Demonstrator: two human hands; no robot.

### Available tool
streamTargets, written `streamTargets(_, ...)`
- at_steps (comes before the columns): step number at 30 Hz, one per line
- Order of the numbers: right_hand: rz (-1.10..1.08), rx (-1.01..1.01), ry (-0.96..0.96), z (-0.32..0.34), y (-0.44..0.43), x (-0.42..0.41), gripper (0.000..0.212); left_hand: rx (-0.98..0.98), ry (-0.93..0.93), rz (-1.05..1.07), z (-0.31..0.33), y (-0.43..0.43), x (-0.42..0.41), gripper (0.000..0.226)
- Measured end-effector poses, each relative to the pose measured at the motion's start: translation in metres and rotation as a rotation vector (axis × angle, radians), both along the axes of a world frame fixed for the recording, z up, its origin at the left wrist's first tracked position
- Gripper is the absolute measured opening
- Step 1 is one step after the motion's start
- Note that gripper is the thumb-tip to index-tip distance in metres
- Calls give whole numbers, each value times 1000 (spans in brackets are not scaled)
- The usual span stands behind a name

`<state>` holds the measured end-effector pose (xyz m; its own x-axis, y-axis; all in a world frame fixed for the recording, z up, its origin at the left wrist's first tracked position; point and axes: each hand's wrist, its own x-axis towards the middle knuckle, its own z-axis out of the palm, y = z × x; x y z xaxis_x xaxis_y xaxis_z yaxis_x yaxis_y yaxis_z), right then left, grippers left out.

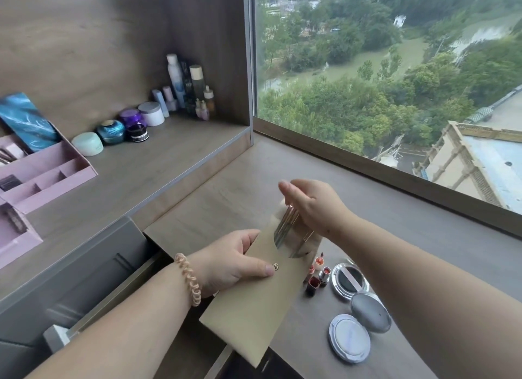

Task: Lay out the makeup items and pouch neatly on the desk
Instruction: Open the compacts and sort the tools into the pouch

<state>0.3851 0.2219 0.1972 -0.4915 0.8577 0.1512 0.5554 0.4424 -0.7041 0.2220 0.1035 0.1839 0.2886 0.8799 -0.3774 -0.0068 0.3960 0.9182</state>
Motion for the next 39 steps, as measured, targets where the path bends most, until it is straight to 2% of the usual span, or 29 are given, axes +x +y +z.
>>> streamTargets(2, -70, -15, 51, -2, 0, 1, 66, -3, -7, 31, -1, 1, 1, 42)
streamTargets(5, -95, 38, 9, -8, -8, -1, 54, -27, -20, 56, -2, 1, 6, 44)
streamTargets(7, -97, 34, 56, -7, -10, -4, 50, -29, -30, 62, -3, 1, 12, 43)
streamTargets(10, -171, -94, 217, 4, 1, 1, 39, -19, -51, 99, -6, 1, 15, 43)
streamTargets(12, -201, -231, 254, 9, 7, 14, 32, -13, -49, 128, -7, 0, 13, 43)
streamTargets(16, 29, -405, -38, 14, -1, 41, 29, -38, -23, 207, -10, -1, 5, 41)
streamTargets(19, 190, -300, -291, 7, -13, 40, 15, -41, 43, 179, -12, 0, 7, 44)
streamTargets(23, 244, -256, -411, -6, -18, 35, 12, -1, 203, 133, -12, 1, 14, 41)
streamTargets(26, 258, -384, -484, -10, -19, 38, 17, 47, 303, 69, -11, 0, 21, 39)
streamTargets(33, 271, -505, -484, -16, -24, 39, 25, 73, 366, 41, -13, -8, 30, 38)
streamTargets(36, 277, -606, -387, -20, -25, 45, 17, 49, 329, 42, -11, -8, 29, 35)
streamTargets(39, 260, -653, -234, -21, -24, 50, 16, 19, 272, 60, -11, -8, 27, 42)
